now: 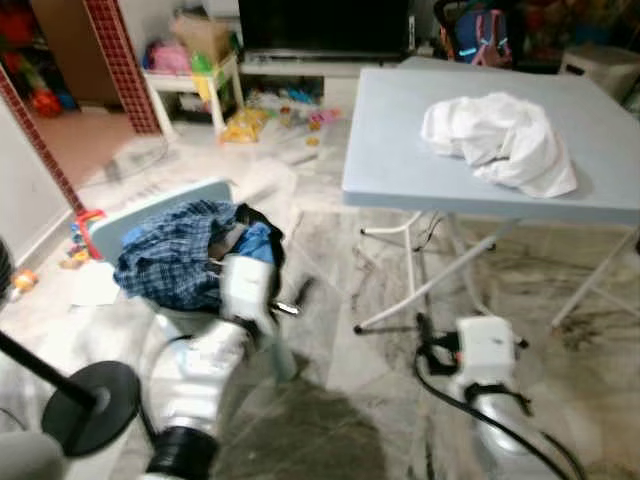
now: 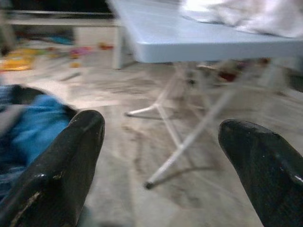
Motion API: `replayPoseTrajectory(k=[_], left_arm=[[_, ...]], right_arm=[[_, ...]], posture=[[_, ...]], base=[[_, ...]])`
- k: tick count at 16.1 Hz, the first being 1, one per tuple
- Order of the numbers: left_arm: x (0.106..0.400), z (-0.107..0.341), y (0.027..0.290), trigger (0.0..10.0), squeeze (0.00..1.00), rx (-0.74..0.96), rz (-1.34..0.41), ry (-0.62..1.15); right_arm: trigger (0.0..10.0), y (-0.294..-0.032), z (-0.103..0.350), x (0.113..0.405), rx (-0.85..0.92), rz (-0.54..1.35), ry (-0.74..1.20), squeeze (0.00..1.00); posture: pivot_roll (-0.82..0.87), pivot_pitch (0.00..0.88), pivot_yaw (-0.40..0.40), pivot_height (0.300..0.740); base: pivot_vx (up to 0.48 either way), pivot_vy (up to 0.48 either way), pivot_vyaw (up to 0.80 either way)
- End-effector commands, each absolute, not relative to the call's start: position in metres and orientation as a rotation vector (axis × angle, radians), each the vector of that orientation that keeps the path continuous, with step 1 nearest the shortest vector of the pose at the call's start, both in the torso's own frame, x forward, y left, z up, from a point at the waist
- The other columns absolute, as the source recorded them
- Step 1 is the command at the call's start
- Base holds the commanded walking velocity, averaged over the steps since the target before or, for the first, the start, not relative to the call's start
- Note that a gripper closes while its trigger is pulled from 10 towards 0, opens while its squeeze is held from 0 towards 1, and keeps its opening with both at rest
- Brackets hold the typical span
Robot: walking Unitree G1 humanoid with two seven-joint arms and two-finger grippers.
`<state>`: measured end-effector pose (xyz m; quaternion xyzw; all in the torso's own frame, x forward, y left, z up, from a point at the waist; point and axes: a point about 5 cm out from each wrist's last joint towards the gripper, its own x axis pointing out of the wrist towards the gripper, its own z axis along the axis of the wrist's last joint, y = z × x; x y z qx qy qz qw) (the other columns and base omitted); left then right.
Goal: Hang hanger
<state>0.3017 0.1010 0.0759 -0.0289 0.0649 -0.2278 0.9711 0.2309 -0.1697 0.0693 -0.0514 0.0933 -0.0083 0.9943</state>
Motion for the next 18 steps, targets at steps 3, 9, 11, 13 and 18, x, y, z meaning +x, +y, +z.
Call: replayPoseTrajectory(k=[3,9,11,13,18], left_arm=[[0.3065,0.0780,0.1088,10.0,0.00,-0.025,-0.440,0.134],[0.3089,0.0842,0.1033,10.0,0.00,-0.030,-0.481,0.087],[0.3083,0.0849,0.1024,10.0,0.00,-0.055,-0.492,0.081],[0.3083,0.0850,0.1035,10.0,0.00,-0.061,-0.494,0.079],[0.3078,0.0858,0.1022,10.0,0.00,-0.067,-0.509,0.070]], right_arm=[[10.0,-0.1686,0.0822,0.2363,-0.097,-0.025,0.123,0.00],[10.0,-0.1654,0.0803,0.2345,-0.098,-0.018,0.125,0.00],[10.0,-0.1645,0.0814,0.2341,-0.110,-0.008,0.115,0.00],[10.0,-0.1650,0.0809,0.2331,-0.104,-0.008,0.116,0.00],[10.0,-0.1639,0.0811,0.2336,-0.100,-0.005,0.116,0.00]], posture=[[0.04,0.000,-0.015,0.740],[0.04,0.000,-0.008,0.740],[0.03,0.000,-0.007,0.740],[0.04,0.000,-0.007,0.740],[0.03,0.000,-0.006,0.740]], base=[[0.000,0.480,0.00],[0.000,0.320,0.00],[0.000,0.000,0.69],[0.000,0.000,0.80],[0.316,0.000,0.53]])
